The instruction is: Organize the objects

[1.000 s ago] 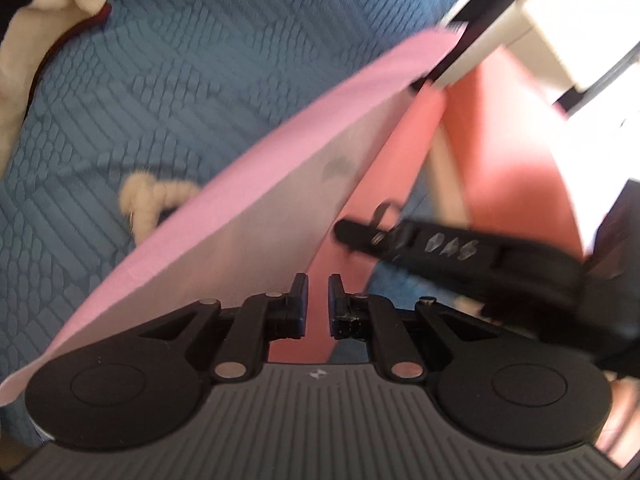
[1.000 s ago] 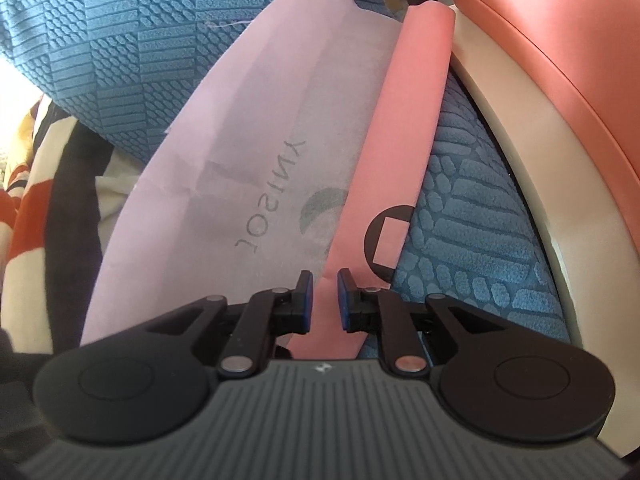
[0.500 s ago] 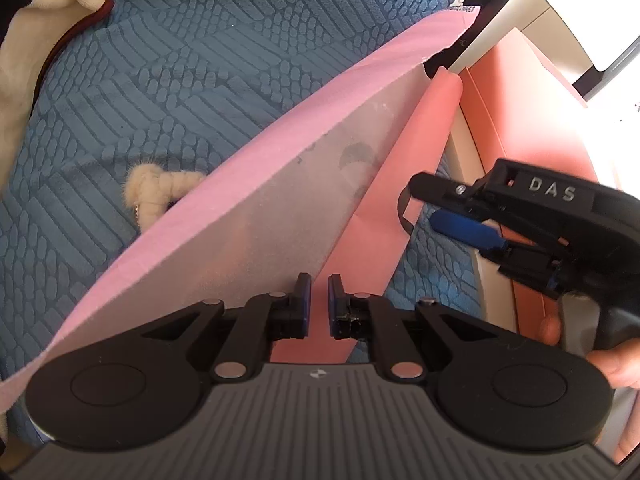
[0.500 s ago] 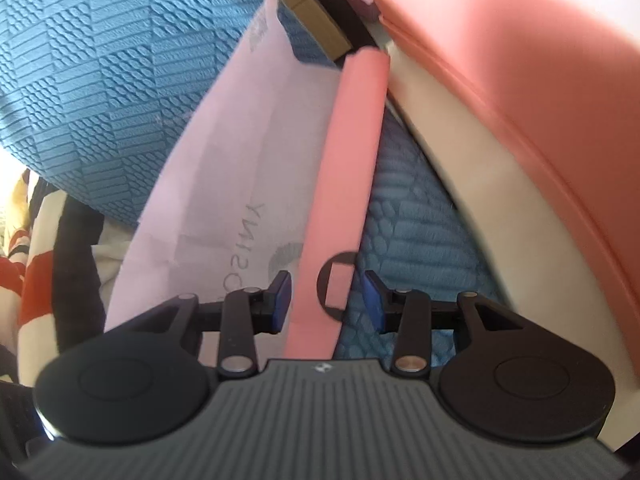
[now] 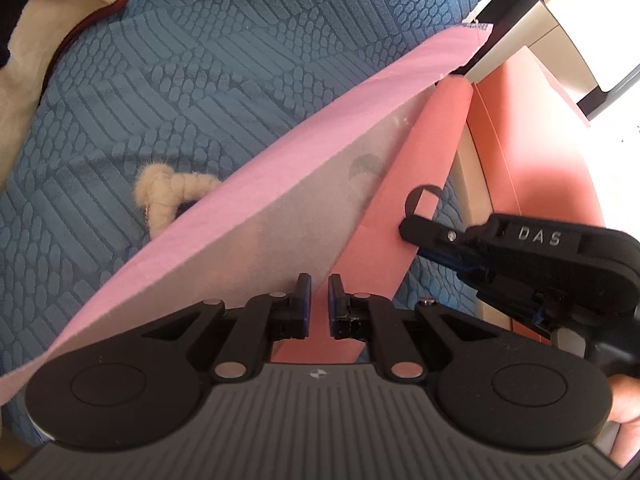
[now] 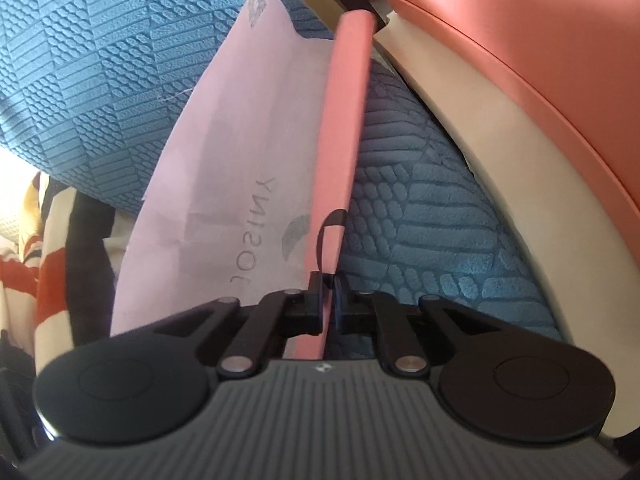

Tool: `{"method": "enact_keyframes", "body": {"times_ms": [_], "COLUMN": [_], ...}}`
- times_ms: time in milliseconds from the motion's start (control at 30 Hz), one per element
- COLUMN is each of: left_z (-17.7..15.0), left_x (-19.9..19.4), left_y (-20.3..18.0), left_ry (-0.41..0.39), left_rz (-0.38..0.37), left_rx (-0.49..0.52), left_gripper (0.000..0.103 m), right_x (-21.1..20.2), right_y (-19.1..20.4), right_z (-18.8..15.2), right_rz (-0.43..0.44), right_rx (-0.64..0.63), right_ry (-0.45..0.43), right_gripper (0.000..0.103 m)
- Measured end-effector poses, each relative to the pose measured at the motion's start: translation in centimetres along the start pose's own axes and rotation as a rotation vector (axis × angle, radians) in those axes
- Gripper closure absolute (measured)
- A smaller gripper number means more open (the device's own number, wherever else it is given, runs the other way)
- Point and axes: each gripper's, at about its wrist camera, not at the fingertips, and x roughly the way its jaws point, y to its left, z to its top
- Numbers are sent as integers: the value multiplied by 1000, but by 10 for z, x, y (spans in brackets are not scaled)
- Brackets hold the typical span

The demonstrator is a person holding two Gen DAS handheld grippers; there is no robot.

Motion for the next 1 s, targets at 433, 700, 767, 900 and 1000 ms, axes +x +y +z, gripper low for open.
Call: {"method": "enact_keyframes", "body": {"times_ms": [433, 700, 767, 900, 1000], "left_z": [-12, -29, -33, -37, -34], "left_x": [-12, -9, -7, -3, -3], "left_y": [-35, -60, -66, -70, -67], "left_ry": [-49, -88, -88, -102, -97], "left_rz": [-88, 15, 17, 67, 45], "left_rx": [208, 380, 424, 469, 446], "left_gripper": [66, 64, 64, 79, 85], "right_x": [-5, -11, -14, -8, -6], "right_y": [3, 3, -3, 3, 3], "right_z": [-4, -3, 2, 17, 21], "right_rz": [7, 26, 24, 13, 13], "right_rx": [-15, -1, 1, 7, 13], "right_ry": [16, 34, 35, 38, 40], "right_gripper": [97, 97, 97, 98, 97]}}
